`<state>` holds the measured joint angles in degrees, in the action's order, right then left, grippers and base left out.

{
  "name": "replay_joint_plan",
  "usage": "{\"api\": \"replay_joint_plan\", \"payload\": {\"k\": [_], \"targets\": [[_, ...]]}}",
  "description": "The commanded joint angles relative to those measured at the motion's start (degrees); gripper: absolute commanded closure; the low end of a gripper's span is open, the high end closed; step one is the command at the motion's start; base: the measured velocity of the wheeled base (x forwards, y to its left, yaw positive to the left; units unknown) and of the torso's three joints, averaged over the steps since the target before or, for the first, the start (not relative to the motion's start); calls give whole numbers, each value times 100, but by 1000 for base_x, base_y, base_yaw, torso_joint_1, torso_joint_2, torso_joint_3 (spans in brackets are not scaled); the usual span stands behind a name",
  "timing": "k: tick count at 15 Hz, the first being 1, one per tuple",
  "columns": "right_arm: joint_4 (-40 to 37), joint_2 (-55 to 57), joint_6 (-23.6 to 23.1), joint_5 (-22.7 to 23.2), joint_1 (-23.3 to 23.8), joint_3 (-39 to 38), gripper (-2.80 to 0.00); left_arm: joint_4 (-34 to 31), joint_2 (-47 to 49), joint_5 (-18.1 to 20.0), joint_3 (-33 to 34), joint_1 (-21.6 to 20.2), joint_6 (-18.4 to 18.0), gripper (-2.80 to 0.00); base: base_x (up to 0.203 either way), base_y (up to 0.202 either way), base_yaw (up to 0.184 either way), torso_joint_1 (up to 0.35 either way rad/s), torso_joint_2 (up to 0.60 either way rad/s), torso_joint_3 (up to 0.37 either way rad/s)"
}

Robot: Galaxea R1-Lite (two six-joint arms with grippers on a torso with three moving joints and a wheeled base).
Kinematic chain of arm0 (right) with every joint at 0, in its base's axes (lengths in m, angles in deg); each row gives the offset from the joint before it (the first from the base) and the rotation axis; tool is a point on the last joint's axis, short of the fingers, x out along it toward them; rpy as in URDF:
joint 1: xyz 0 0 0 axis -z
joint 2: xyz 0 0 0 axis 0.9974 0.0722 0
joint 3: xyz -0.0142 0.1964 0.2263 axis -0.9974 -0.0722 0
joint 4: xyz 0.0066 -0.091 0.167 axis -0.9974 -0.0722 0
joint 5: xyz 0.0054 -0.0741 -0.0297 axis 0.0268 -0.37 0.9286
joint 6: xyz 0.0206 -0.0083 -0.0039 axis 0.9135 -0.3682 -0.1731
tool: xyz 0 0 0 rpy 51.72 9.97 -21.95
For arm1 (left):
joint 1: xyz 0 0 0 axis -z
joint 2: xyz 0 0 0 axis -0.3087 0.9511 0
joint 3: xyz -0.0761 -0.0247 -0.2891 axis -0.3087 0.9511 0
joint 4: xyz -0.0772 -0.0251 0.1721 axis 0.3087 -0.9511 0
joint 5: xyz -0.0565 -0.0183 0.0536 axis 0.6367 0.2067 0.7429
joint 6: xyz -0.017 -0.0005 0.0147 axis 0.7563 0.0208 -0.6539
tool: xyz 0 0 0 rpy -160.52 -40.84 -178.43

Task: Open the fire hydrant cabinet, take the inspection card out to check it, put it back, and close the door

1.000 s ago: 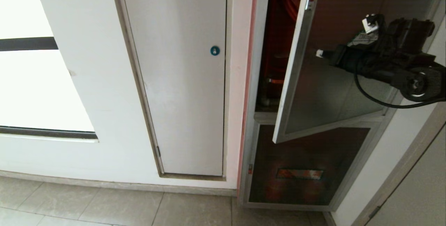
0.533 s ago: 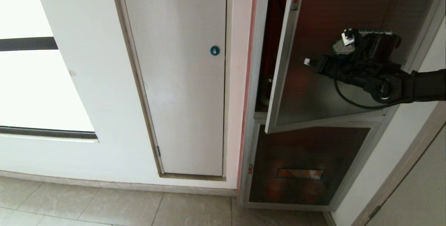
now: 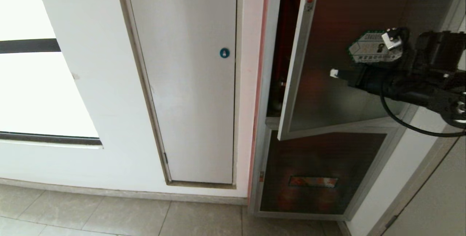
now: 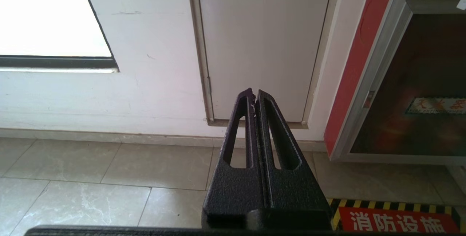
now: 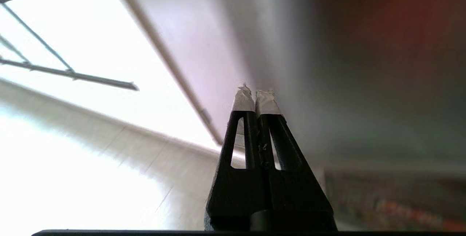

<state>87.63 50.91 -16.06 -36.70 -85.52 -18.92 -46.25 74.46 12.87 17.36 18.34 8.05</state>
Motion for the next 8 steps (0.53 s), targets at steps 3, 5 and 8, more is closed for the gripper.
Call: {"api": "replay_joint_plan", "payload": {"k": [3,5,8], "targets": [[24,-2065,29,84,-102,-1355,0,-2,0,0,0,0,0,0,0,0,0,0,0,0],[4,-3124,35,235,-116,-1960,0,-2,7,0,0,0,0,0,0,0,0,0,0,0],[-265,-4799,31,398,-124,-2700,0,-2,7,0,0,0,0,0,0,0,0,0,0,0]]}}
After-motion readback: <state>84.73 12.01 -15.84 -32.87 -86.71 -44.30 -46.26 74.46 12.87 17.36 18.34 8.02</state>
